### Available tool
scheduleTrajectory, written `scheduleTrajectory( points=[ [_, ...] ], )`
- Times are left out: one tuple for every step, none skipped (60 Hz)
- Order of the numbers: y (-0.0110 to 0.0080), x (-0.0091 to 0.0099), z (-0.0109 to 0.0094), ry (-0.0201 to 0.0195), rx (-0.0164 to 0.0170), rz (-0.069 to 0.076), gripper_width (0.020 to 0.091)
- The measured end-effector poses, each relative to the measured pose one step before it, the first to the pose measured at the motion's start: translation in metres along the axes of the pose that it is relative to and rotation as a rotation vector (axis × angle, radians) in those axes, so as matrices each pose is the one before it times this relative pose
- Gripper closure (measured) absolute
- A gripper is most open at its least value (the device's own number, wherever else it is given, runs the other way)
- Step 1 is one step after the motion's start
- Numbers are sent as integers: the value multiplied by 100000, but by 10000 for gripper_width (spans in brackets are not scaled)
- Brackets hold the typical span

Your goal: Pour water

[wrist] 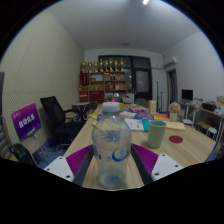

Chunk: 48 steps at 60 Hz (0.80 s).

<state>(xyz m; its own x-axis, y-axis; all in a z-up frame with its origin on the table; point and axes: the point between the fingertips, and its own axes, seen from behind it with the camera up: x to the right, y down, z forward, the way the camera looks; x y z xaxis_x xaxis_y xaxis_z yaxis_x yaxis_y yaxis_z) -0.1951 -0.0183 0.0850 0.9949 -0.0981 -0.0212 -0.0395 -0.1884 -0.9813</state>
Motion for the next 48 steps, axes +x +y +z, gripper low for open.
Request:
scheduleTrajectory(
  points=[
    [-143, -145, 382, -357, 712, -1057, 267],
    [-422, -222, 419, -450, 455, -1378, 266],
    [-344, 86, 330, -432, 333, -1420, 267],
    [165, -524, 588, -156, 423, -1413, 266],
    [52, -185, 405, -515, -25, -1382, 268],
    [136, -211, 438, -717, -315, -1309, 272],
    [234, -136, 407, -612, -729, -1069, 279],
    [70, 69, 388, 224, -210, -1249, 366],
    [-52, 547, 126, 336, -448, -1168, 453],
    [203, -372, 479, 98, 104, -760, 471],
    [-290, 396, -9, -340, 618, -173, 474],
    [0, 151, 306, -419, 106, -202, 476],
    [199, -101, 124, -637, 447, -610, 488],
    [-59, -169, 58, -1109, 557, -626, 496],
    [-47, -217, 36, -1440, 394, -724, 506],
    [-55, -230, 38, -1493, 368, -570, 516],
    [-290, -172, -6, -1277, 179, -64, 514],
    [-41, -47, 52, -869, 69, 370, 534],
    [141, 4, 27, -576, -697, 885, 537],
    [-4, 14, 41, -526, -416, 1262, 533],
    [308, -51, 542, -845, -582, 1201, 558],
    [-97, 82, -320, -902, -1173, 530, 565],
    [57, -73, -37, -915, -842, 193, 558],
    [68, -87, 19, -1012, -1050, -22, 584],
    [104, -51, 37, -857, -1196, 437, 583],
    [-16, -120, 119, -1222, -1022, 617, 607],
    [143, -315, 346, -1447, -1128, 1401, 613],
    [-21, -333, 132, -2030, -1363, 2012, 612],
    [-74, -450, 139, -2546, -1555, 2633, 613],
    [-120, -579, 136, -2977, -1604, 2710, 625],
    [-228, -579, 207, -3040, -1208, 2553, 646],
    [-841, -368, -30, -2385, -336, 2472, 646],
    [-975, -82, -200, -1763, 154, 1799, 645],
    [-882, 42, -61, -899, 461, 1549, 646],
    [-934, 87, -28, -696, 523, 1546, 645],
    [-1039, 40, -52, -1171, 619, 1827, 644],
    [-1170, -56, -78, -1746, 962, 2392, 647],
    [-1050, -56, 0, -1657, 1124, 3224, 645],
    [-1363, -90, -233, -1779, 1292, 4211, 646],
    [-1009, 68, 77, -1367, 1060, 5442, 647],
    [-1133, -27, -32, -1604, 1062, 6183, 645],
    [-1099, -228, 232, -1614, 1258, 6773, 644],
    [-1008, 125, -224, -2272, 922, 6848, 646],
    [-676, 955, 757, -2907, 1337, 6868, 646],
    [-933, 9, -68, -2024, 651, 7654, 646],
    [-756, 87, 46, -1846, 500, 7863, 645],
    [-824, 157, -13, -1963, 308, 7869, 646],
    [-625, 284, 130, -2147, 338, 7857, 647]
  ],
)
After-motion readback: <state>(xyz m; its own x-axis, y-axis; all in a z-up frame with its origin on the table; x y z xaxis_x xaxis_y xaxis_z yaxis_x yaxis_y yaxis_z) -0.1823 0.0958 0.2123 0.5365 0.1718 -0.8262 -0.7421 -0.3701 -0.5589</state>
